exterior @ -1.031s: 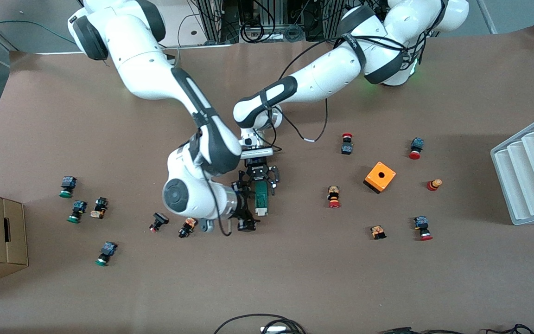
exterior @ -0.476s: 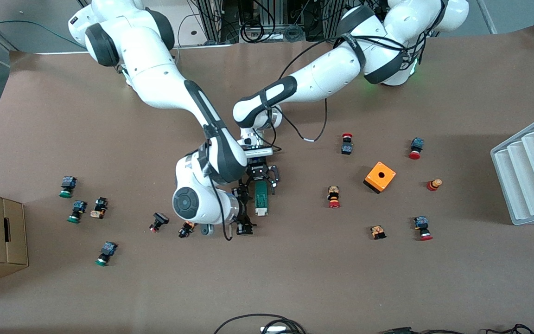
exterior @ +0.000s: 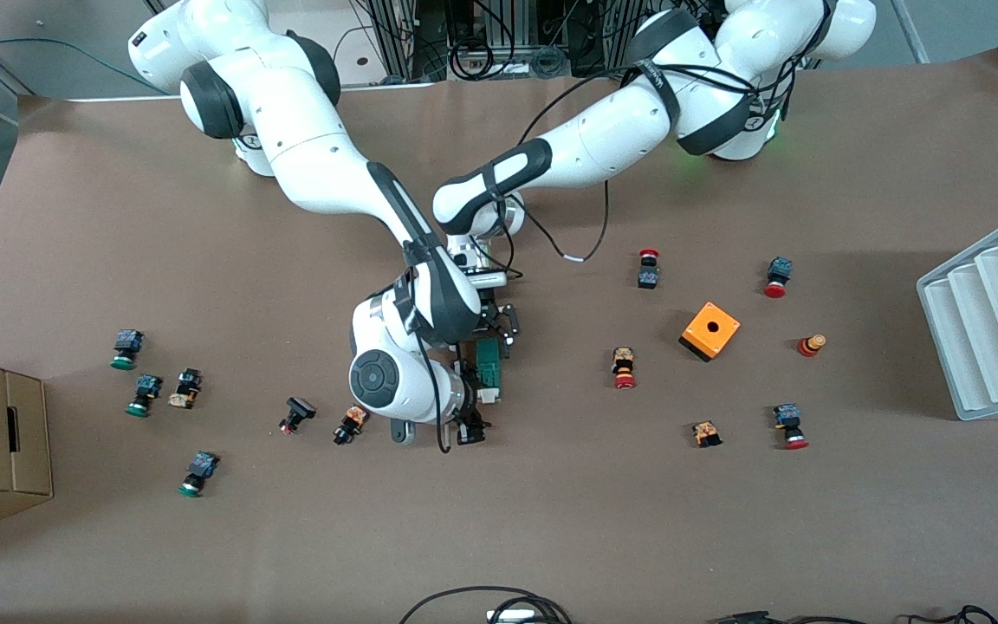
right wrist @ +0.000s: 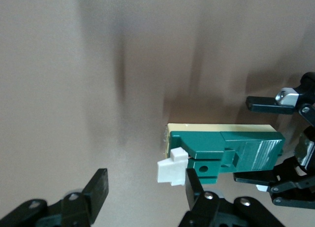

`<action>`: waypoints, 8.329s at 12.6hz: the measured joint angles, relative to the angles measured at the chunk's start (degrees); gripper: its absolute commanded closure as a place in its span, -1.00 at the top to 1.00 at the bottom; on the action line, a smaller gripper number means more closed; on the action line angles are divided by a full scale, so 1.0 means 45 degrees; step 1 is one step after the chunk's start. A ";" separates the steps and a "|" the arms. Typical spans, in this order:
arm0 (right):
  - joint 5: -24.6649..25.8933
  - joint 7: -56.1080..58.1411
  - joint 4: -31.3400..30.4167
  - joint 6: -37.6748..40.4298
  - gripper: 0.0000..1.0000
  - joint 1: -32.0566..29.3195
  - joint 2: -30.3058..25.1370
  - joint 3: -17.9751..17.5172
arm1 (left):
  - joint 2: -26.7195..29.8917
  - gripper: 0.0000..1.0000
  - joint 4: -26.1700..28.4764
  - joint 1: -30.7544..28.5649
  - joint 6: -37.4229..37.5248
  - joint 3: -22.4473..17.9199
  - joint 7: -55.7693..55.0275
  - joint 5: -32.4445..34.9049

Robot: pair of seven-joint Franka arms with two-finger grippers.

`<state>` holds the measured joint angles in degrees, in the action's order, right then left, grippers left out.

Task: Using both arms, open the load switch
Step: 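Position the right gripper fingertips above the white lever, then press the white lever down with the right gripper, then push the white lever fully down onto the switch body with the right gripper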

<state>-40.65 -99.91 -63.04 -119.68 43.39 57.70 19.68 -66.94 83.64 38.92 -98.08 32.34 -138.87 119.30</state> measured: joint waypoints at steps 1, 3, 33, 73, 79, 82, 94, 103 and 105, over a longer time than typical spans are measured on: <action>-0.0002 -0.0017 0.0049 0.0000 0.28 0.0013 0.0048 -0.0003 | 0.0000 0.99 0.0000 0.0012 0.0002 0.0065 0.0000 -0.0074; -0.0004 -0.0115 0.0084 0.0001 0.28 0.0144 0.0094 -0.0004 | -0.0003 0.99 0.0013 0.0101 0.0050 0.0100 -0.0004 -0.0219; -0.0010 -0.0473 0.0111 0.0440 -0.23 0.0312 0.0220 -0.0002 | 0.0002 0.13 0.0438 0.0287 0.1101 0.0224 -0.0908 -0.0436; -0.0029 -0.0545 -0.0962 -0.0093 -0.41 0.0265 -0.0581 -0.0350 | 0.0004 0.15 0.0439 0.0280 0.1078 0.0225 -0.0909 -0.0424; 0.0009 -0.0454 -0.1493 -0.0361 -0.41 0.0263 -0.0971 -0.0520 | 0.0004 0.15 0.0440 0.0281 0.1078 0.0225 -0.0909 -0.0424; 0.0167 -0.0439 -0.1727 -0.0645 -0.41 0.0263 -0.1114 -0.0656 | 0.0004 0.15 0.0442 0.0281 0.1078 0.0225 -0.0909 -0.0424; 0.0285 -0.0259 -0.2534 -0.1059 -0.41 0.0261 -0.1696 -0.0914 | 0.0005 0.15 0.0444 0.0281 0.1078 0.0225 -0.0909 -0.0424; 0.0299 -0.0073 -0.3380 -0.0998 -0.41 0.0291 -0.1985 -0.1137 | 0.0005 0.15 0.0446 0.0280 0.1078 0.0225 -0.0909 -0.0423; 0.0299 -0.0073 -0.3384 -0.0997 -0.38 0.0286 -0.2017 -0.1137 | 0.0005 0.15 0.0446 0.0280 0.1079 0.0225 -0.0908 -0.0423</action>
<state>-39.30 -100.24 -78.26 -124.17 44.67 48.62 14.56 -66.92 85.65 40.18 -93.22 33.35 -142.96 117.40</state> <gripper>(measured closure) 0.700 0.423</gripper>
